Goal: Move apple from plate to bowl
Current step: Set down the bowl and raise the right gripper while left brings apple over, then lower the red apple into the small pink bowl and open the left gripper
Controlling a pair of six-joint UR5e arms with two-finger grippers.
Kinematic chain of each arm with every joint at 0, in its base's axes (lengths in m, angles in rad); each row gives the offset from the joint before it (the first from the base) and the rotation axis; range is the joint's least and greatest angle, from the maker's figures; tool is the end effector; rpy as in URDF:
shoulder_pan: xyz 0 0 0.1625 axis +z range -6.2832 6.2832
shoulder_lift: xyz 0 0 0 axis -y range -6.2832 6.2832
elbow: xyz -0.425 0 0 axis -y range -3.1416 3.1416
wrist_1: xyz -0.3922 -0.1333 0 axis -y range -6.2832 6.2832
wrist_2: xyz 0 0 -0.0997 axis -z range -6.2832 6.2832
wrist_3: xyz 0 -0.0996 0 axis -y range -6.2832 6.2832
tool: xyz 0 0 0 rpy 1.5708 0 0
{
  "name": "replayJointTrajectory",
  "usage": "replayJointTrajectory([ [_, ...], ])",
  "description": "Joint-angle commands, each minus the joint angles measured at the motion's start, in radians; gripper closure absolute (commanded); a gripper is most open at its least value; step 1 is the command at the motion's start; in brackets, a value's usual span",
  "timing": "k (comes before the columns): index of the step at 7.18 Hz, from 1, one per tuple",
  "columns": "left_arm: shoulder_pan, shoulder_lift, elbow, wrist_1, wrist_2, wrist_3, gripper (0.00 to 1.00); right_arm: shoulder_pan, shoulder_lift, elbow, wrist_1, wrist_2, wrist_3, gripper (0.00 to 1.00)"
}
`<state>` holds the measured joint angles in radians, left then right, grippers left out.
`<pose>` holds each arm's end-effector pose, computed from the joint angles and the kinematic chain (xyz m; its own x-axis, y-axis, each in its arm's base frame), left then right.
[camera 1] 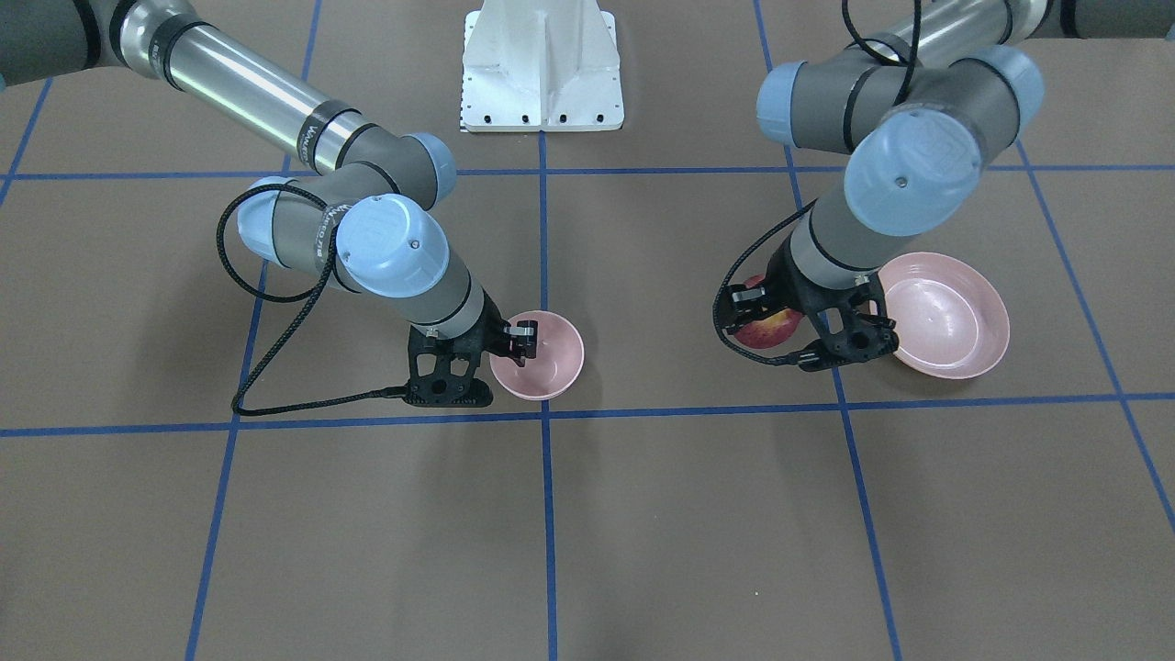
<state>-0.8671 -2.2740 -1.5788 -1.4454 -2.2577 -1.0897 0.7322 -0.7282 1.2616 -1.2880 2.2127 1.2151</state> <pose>0.3979 -0.5773 0.2397 0.6458 -0.2080 -0.7346 0.0720 0.9745 -0.2126 -0.5318 -0.5771 0.2279 0.5510 0.1203 0.8258 -0.0204 0.9912 -0.1307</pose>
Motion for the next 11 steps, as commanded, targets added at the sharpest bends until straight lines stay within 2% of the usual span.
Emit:
replayJointTrajectory([
  [1, 0.063, -0.109, 0.130, -0.146, 0.003, -0.165, 1.00, 0.126, -0.003, 0.007, -0.013, 0.150, -0.009, 0.00],
  [2, 0.089, -0.163, 0.176, -0.165, 0.006, -0.203, 1.00, 0.174, -0.063, 0.050, -0.025, 0.165, -0.037, 0.00],
  [3, 0.106, -0.256, 0.268, -0.171, 0.009, -0.238, 1.00, 0.205, -0.106, 0.077, -0.099, 0.163, -0.124, 0.00],
  [4, 0.115, -0.316, 0.363, -0.235, 0.010, -0.275, 1.00, 0.231, -0.111, 0.082, -0.228, 0.141, -0.184, 0.00],
  [5, 0.144, -0.321, 0.406, -0.307, 0.021, -0.307, 1.00, 0.255, -0.143, 0.111, -0.269, 0.102, -0.251, 0.00],
  [6, 0.169, -0.326, 0.433, -0.319, 0.068, -0.312, 1.00, 0.268, -0.169, 0.127, -0.275, 0.064, -0.261, 0.00],
  [7, 0.190, -0.337, 0.457, -0.323, 0.084, -0.312, 1.00, 0.274, -0.177, 0.130, -0.275, 0.065, -0.264, 0.00],
  [11, 0.220, -0.352, 0.496, -0.343, 0.093, -0.340, 1.00, 0.279, -0.180, 0.130, -0.274, 0.070, -0.266, 0.00],
])
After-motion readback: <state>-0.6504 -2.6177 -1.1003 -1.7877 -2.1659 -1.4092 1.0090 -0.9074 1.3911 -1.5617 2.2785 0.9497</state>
